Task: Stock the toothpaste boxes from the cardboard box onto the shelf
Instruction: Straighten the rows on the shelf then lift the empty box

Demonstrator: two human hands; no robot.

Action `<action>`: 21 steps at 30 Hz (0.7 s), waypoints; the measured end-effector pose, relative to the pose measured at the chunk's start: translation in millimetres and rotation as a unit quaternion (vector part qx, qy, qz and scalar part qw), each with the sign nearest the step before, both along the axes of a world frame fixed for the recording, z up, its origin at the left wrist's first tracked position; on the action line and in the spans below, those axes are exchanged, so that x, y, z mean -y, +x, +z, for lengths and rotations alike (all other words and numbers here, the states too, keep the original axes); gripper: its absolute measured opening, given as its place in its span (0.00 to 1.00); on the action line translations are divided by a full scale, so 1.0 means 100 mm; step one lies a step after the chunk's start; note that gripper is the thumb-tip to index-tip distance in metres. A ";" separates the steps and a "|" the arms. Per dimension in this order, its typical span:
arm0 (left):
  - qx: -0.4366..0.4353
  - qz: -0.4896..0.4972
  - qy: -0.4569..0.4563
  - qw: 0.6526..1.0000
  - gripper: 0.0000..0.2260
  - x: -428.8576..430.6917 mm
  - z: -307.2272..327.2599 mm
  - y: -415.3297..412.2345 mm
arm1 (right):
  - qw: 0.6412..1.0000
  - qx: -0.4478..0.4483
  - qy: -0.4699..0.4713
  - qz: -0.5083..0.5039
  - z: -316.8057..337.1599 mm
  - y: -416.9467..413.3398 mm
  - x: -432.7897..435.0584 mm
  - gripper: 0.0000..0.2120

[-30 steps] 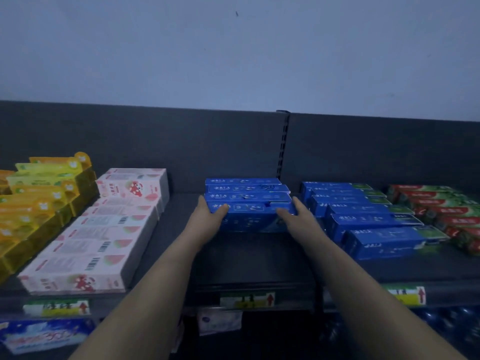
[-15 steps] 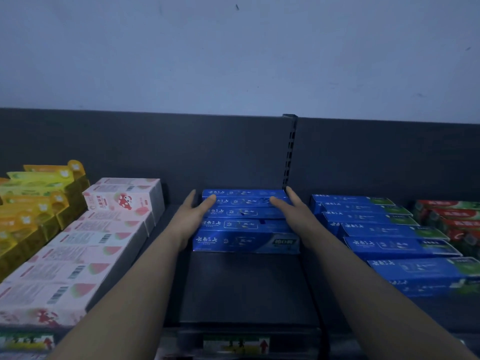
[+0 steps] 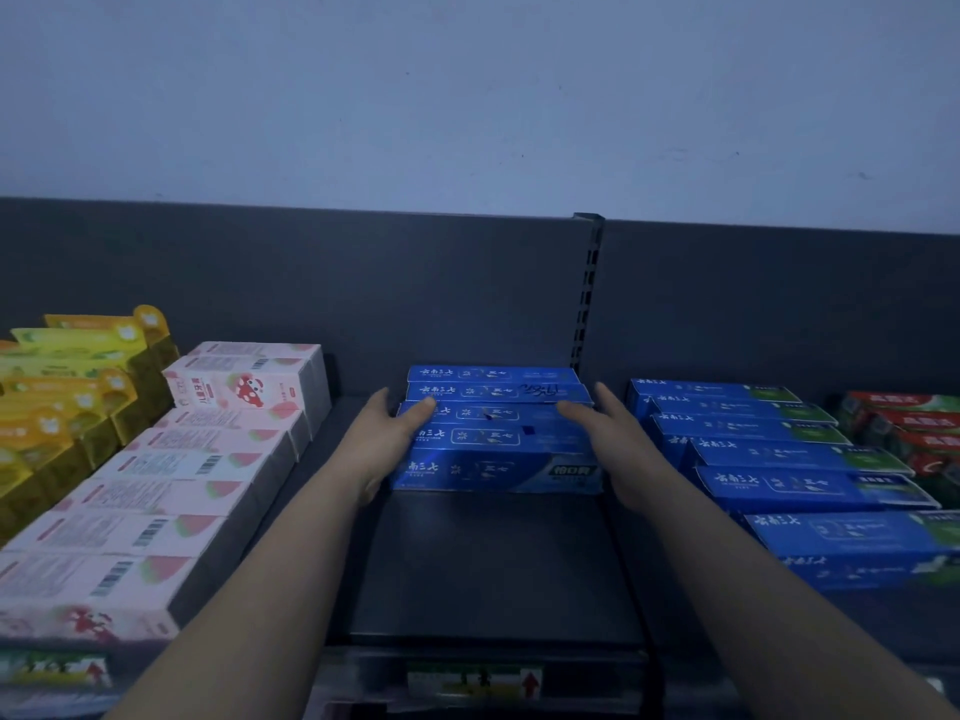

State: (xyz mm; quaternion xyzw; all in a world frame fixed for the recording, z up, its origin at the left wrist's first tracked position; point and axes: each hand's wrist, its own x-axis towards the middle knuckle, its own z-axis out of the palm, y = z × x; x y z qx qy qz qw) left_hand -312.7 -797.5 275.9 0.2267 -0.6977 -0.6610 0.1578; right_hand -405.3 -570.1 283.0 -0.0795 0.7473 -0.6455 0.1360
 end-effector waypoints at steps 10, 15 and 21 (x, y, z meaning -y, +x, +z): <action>0.012 -0.036 -0.036 0.999 0.13 -0.16 -0.01 0.26 | 1.000 -0.019 -0.003 0.011 0.00 0.34 -0.07 0.29; 0.009 -0.010 -0.017 1.000 0.28 -0.24 0.01 0.41 | 1.000 -0.010 0.002 0.005 -0.01 0.50 -0.11 0.35; 0.019 0.001 -0.047 0.999 0.37 -0.28 -0.02 0.61 | 1.000 0.009 0.009 0.008 -0.04 0.70 -0.19 0.40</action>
